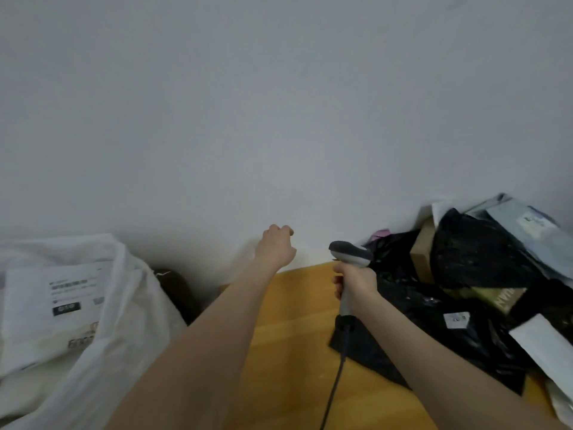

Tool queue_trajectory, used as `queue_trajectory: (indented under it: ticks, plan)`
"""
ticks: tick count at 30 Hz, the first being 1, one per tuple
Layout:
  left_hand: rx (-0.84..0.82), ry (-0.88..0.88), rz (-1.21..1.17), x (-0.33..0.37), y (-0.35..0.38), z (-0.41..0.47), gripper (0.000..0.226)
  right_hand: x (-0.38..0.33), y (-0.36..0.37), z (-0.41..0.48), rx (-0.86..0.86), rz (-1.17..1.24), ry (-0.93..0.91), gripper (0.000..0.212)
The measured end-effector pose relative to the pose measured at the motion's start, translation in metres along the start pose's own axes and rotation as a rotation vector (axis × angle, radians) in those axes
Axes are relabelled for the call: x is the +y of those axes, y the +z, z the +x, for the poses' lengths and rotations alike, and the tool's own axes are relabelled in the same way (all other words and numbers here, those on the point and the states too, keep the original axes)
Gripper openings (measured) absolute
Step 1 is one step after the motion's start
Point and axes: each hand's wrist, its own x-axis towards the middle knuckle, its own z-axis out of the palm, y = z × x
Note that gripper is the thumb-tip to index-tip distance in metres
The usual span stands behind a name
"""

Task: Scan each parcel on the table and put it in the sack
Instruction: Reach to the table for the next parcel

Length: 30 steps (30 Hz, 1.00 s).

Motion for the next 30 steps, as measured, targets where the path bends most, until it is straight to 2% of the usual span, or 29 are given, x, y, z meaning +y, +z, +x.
queue_trajectory:
  ticks: [5, 11, 15, 20, 23, 26, 30]
  plan:
    - [-0.143, 0.088, 0.003, 0.101, 0.082, 0.022, 0.047, -0.011, -0.111, 0.054, 0.108, 0.012, 0.052, 0.013]
    - [-0.261, 0.060, -0.076, 0.207, 0.161, 0.050, 0.055, -0.035, -0.224, 0.118, 0.206, 0.024, 0.092, 0.018]
    - [-0.278, -0.024, -0.221, 0.261, 0.207, 0.070, 0.077, -0.048, -0.280, 0.153, 0.283, 0.060, 0.081, 0.021]
    - [-0.277, -0.255, -0.496, 0.292, 0.252, 0.106, 0.104, -0.045, -0.315, 0.187, 0.289, 0.103, 0.076, 0.022]
    - [-0.264, -0.356, -0.566, 0.298, 0.274, 0.120, 0.091, -0.041, -0.327, 0.200, 0.266, 0.124, 0.085, 0.022]
    - [-0.185, -0.399, -0.551, 0.301, 0.285, 0.128, 0.067, -0.042, -0.333, 0.210, 0.240, 0.139, 0.089, 0.021]
    - [-0.129, -0.421, -0.531, 0.308, 0.278, 0.129, 0.049, -0.045, -0.332, 0.214, 0.210, 0.145, 0.095, 0.017]
